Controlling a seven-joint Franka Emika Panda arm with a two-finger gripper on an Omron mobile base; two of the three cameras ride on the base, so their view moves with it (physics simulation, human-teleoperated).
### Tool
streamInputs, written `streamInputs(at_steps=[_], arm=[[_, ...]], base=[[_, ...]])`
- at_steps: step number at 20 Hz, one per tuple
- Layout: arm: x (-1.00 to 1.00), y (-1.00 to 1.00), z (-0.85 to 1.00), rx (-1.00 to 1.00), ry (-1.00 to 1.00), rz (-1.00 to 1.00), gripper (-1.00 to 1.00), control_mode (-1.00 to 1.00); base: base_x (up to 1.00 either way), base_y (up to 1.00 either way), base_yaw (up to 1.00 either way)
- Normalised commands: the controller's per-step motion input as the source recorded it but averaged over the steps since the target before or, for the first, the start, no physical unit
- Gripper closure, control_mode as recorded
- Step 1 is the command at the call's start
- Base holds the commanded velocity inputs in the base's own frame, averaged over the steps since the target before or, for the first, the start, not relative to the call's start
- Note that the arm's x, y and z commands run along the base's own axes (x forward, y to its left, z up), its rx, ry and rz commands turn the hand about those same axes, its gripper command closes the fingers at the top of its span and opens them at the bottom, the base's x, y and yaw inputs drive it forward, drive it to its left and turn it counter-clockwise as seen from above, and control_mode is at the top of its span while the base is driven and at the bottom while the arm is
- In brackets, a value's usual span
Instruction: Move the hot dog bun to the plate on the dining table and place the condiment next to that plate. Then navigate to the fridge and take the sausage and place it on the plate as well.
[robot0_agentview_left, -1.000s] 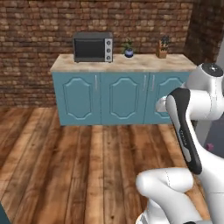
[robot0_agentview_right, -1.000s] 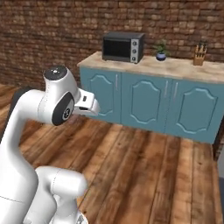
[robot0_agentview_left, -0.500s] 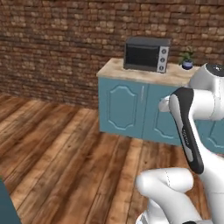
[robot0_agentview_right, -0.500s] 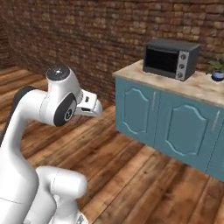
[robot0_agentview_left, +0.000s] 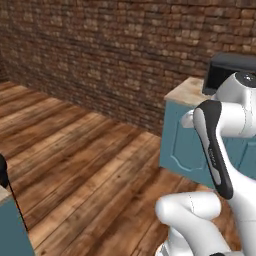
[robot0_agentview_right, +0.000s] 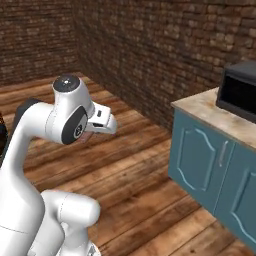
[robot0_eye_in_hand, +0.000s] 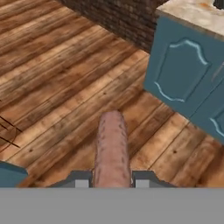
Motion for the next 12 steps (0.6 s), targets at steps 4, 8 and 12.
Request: streamInputs(at_steps=[4,8,12], arm=[[0.0,0.0,0.0,0.0,0.0,0.0,1.0,1.0],[0.0,0.0,0.0,0.0,0.0,0.0,1.0,1.0],[0.0,0.0,0.0,0.0,0.0,0.0,1.0,1.0]], base=[[1.0,-0.07,0.52],[1.0,-0.09,0.52],[1.0,-0.18,0.49]])
